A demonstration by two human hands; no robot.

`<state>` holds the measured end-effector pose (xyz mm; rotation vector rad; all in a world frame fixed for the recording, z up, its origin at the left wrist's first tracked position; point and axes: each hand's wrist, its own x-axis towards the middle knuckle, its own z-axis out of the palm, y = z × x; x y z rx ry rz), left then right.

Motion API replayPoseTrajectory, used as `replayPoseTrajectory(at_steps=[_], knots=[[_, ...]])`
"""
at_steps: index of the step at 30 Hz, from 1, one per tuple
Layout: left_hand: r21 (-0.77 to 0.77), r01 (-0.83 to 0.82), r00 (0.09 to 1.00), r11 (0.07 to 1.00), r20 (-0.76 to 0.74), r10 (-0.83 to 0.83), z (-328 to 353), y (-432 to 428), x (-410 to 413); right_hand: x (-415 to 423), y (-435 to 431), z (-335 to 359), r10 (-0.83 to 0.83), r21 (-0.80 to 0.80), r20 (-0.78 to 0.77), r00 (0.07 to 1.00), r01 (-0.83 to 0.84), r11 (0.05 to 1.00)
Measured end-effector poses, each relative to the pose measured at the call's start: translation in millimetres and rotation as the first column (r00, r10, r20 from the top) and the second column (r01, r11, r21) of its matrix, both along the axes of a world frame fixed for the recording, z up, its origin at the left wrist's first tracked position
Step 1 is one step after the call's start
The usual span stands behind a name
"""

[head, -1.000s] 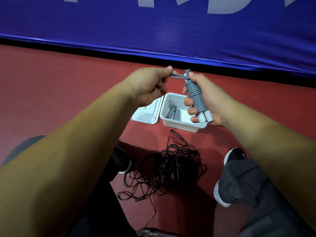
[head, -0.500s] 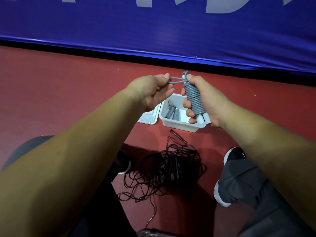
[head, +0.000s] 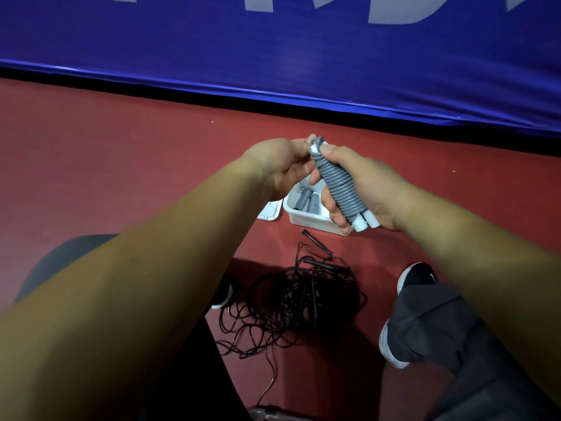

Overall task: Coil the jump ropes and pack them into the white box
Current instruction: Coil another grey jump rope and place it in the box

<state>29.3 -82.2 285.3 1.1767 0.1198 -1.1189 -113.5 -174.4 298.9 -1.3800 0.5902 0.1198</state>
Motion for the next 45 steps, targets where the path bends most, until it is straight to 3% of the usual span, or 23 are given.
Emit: replayPoseTrajectory(at_steps=[4,10,12,15,18,21,25,28,31,33,41,45], knots=[[-0.017,0.030,1.000,0.999,-0.003,-0.030,6,1,2,-5,-3,3,0.106,-0.080,-0.045,0.993,-0.109,0.991],[0.062,0.268,0.956,0.961,0.102,-0.274,4,3,-4,-13,-8,8,0.184,-0.144,-0.042,0.982,-0.188,0.972],[0.061,0.282,0.953,0.957,0.093,-0.287,5,2,-6,-14,-9,8,0.199,-0.129,-0.061,0.978,-0.206,0.970],[-0.072,0.260,0.965,0.963,0.046,-0.257,9,0,-5,-15,-10,7,0.194,-0.098,-0.085,0.977,-0.202,0.974],[-0.097,0.365,0.920,0.926,0.192,-0.342,12,1,-2,-15,-14,5,0.238,-0.006,-0.136,0.962,-0.241,0.971],[0.021,0.529,0.765,0.848,0.422,-0.487,15,3,-1,-14,-14,1,0.295,0.000,-0.217,0.931,-0.302,0.953],[0.183,0.564,0.562,0.805,0.629,-0.537,17,3,4,-12,-10,0,0.233,-0.033,-0.218,0.948,-0.245,0.969],[0.276,0.503,0.464,0.819,0.713,-0.526,18,3,6,-10,-11,-5,0.152,-0.070,-0.195,0.969,-0.169,0.983],[0.474,0.311,0.158,0.824,0.829,-0.537,21,2,9,-9,-13,-12,0.066,-0.103,-0.185,0.981,-0.086,0.991],[0.531,0.187,0.048,0.827,0.836,-0.547,21,1,11,-9,-14,-18,0.014,-0.120,-0.170,0.985,-0.035,0.992],[0.509,0.153,0.216,0.847,0.819,-0.531,17,-1,2,-5,-16,-25,-0.043,-0.227,-0.140,0.989,0.010,0.974],[0.450,0.177,0.303,0.875,0.821,-0.484,18,0,4,-5,-12,-24,-0.025,-0.166,-0.152,0.988,-0.001,0.986]])
